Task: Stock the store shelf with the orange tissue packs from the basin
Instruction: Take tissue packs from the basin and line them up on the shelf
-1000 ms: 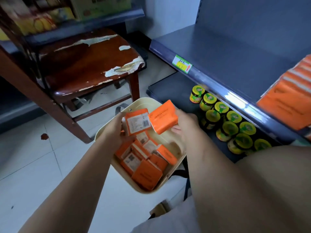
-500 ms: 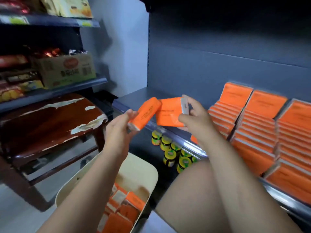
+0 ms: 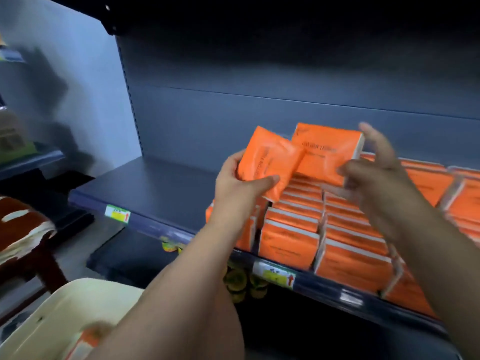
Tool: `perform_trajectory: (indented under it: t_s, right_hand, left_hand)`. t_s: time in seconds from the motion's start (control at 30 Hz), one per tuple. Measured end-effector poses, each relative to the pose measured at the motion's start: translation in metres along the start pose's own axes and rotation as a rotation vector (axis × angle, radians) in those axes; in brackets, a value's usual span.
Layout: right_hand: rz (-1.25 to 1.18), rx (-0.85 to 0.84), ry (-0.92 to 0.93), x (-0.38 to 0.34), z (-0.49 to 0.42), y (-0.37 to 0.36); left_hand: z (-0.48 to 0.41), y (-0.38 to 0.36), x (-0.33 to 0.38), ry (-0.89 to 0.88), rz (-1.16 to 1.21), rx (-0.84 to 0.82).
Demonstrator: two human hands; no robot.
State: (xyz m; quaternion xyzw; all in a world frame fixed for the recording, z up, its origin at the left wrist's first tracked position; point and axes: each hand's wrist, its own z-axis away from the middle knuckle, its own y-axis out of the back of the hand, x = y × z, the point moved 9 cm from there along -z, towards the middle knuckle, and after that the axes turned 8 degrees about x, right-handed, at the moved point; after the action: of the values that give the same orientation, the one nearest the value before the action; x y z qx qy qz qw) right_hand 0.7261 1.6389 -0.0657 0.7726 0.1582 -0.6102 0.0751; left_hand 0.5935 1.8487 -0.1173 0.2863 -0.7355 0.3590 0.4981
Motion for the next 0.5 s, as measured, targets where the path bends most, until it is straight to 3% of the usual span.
perform_trajectory:
  t_s: [0.13, 0.23, 0.5]
  right_hand:
    - [0.030, 0.094, 0.043, 0.007, -0.029, 0.040]
    - [0.083, 0.146, 0.055, 0.014, -0.056, 0.061]
    - [0.326, 0.158, 0.187, 0.013, -0.115, 0.075]
  left_hand:
    - [-0.022, -0.072, 0.001, -0.087, -0.108, -0.100]
    - [-0.040, -0.104, -0.013, -0.057, -0.060, -0.134]
    - [-0.068, -0.109, -0.063, 0.097, 0.165, 0.040]
